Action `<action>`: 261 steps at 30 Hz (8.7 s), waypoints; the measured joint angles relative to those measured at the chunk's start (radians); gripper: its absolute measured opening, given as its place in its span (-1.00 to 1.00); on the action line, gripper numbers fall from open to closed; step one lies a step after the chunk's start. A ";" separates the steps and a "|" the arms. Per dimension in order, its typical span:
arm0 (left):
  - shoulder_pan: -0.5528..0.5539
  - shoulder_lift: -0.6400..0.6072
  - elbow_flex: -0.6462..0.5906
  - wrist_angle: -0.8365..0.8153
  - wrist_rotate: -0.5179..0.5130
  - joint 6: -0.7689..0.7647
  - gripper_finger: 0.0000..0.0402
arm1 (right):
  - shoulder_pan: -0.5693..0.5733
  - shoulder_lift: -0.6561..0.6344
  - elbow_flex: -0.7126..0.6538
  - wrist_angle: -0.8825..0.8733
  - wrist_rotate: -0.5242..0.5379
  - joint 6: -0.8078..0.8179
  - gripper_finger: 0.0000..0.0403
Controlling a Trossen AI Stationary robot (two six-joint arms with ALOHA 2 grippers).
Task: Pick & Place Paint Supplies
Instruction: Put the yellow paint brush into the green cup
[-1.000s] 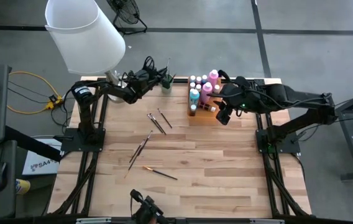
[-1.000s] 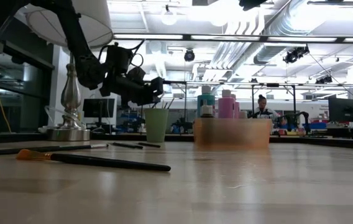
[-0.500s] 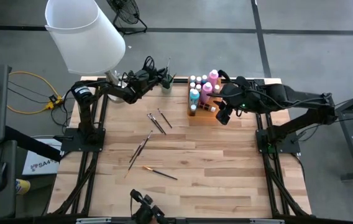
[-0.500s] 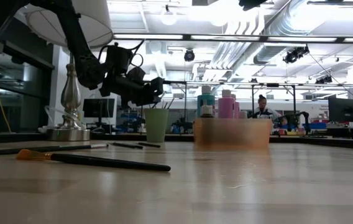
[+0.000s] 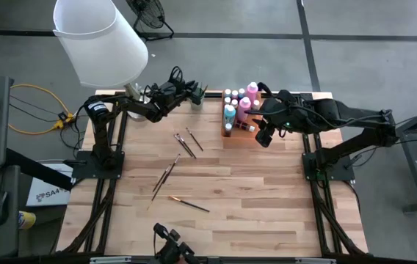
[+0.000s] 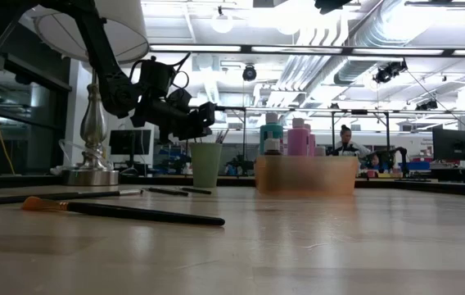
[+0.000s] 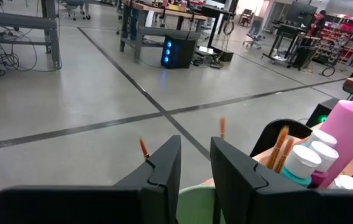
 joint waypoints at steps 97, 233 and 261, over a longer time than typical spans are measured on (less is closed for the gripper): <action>-0.681 -0.803 0.000 -1.114 0.178 -0.185 -0.57 | -0.036 -1.119 -1.510 1.087 -0.415 0.258 -0.91; -1.246 -0.568 -0.402 -0.898 -0.017 -0.058 0.00 | -0.203 -1.246 -1.512 1.119 -0.701 0.018 -0.99; -1.286 -0.429 -0.543 -0.538 -0.063 -0.045 0.00 | -0.203 -1.233 -1.512 1.119 -0.705 0.018 -0.99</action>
